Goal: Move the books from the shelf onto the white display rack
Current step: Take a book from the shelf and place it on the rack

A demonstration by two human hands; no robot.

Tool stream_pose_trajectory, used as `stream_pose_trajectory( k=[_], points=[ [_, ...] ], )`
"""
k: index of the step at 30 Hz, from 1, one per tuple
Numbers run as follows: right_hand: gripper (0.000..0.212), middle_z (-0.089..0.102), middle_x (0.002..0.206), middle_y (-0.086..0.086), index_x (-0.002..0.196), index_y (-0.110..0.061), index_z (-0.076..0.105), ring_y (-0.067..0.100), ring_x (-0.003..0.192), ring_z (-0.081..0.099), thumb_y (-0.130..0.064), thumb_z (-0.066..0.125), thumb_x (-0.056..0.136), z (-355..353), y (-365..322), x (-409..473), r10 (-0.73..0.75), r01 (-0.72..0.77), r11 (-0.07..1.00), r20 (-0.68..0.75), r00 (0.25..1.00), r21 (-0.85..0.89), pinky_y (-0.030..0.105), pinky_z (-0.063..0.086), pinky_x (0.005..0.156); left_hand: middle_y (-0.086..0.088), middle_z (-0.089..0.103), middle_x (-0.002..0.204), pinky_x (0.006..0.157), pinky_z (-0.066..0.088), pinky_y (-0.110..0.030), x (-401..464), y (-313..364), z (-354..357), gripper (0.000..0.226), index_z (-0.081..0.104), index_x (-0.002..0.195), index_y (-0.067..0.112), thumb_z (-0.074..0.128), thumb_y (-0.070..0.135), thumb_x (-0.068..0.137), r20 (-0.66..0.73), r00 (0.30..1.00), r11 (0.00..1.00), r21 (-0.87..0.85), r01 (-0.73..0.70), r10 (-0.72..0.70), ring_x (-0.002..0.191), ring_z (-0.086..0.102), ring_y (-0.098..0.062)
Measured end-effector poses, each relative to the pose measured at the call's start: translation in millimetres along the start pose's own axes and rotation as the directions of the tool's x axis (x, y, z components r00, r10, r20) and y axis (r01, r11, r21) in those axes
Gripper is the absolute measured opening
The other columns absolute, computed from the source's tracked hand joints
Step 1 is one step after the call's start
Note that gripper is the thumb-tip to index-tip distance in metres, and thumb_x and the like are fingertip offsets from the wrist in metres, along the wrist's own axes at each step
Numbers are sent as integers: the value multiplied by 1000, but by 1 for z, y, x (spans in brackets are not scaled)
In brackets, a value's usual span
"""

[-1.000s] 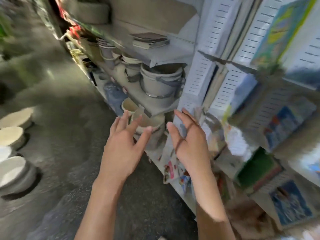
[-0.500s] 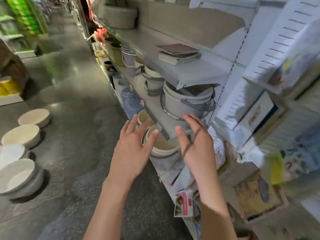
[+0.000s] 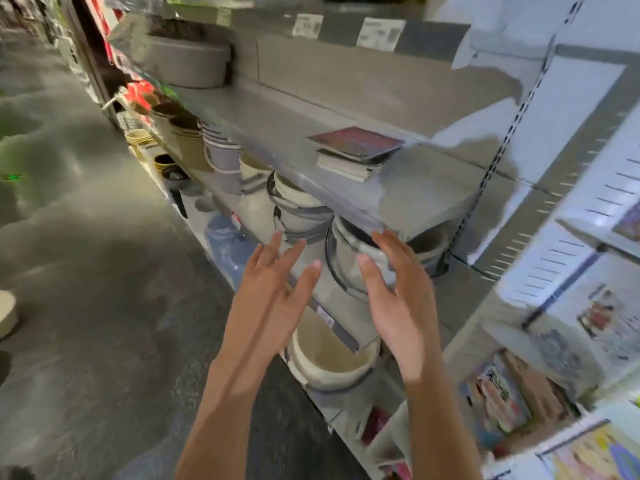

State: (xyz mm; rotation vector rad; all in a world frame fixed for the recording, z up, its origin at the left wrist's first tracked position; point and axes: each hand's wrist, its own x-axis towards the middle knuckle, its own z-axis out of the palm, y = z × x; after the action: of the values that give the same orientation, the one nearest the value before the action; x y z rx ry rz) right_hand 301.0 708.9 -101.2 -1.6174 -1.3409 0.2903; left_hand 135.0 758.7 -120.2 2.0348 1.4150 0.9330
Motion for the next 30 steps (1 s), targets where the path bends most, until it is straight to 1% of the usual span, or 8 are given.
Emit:
stream_pose_trajectory(
  k=[2,5,7,12,21,26,28,30],
  points=[
    [42,47,148,-6,140,-25,54,9,138,40,-34,54,99,23,-11,21,18,-19,1000,-22,1000,-5,27,31,114,11,14,165,115,9,-27,27,-13,-16,73,38,151,38,28,77,91,30,999,1000,1,-23,23,152,5,-9],
    [47,49,148,-2,139,-19,56,12,138,41,-43,51,98,52,-17,44,31,-31,999,-27,999,-11,29,32,114,13,13,165,122,17,-37,66,-31,-30,72,37,151,39,27,73,88,70,996,998,-32,-49,51,151,4,-5],
    [53,49,148,-2,140,-19,54,11,138,40,-46,47,95,65,-17,59,65,-65,997,-6,998,-41,34,34,114,15,11,165,121,14,-37,89,-40,-31,75,35,152,39,26,74,86,114,993,998,-48,-30,35,151,1,-4],
    [48,39,154,-6,145,-27,46,9,142,34,-40,52,99,85,-6,100,122,-123,991,-27,992,-58,38,34,115,11,12,166,121,16,-39,141,-54,-17,83,35,153,36,24,79,82,180,983,997,-77,-31,45,152,3,-8],
    [49,38,155,-5,146,-27,44,13,142,33,-38,51,99,104,27,207,206,-217,975,-154,966,-56,27,26,111,3,24,163,119,27,-47,266,-62,22,84,36,152,33,26,82,85,171,973,986,-98,-138,153,151,16,-15],
    [51,39,155,0,148,-23,42,18,142,34,-37,51,100,111,50,273,255,-278,957,-213,943,-82,32,29,112,-5,28,162,118,20,-35,343,-61,46,62,41,151,22,42,54,98,179,969,984,-92,-155,169,149,20,-19],
    [48,44,150,1,145,-22,45,20,137,40,-37,51,100,115,59,298,274,-302,948,-233,933,-96,33,34,107,-9,38,156,115,26,-35,375,-63,58,57,43,149,17,47,48,101,141,973,981,-92,-173,184,145,30,-25],
    [40,56,132,1,133,-23,53,23,123,51,-40,51,97,118,69,322,281,-321,941,-280,918,-108,33,44,94,-10,52,142,106,36,-36,407,-65,71,51,51,142,15,49,44,101,83,970,971,-100,-219,227,133,44,-31]
  ],
)
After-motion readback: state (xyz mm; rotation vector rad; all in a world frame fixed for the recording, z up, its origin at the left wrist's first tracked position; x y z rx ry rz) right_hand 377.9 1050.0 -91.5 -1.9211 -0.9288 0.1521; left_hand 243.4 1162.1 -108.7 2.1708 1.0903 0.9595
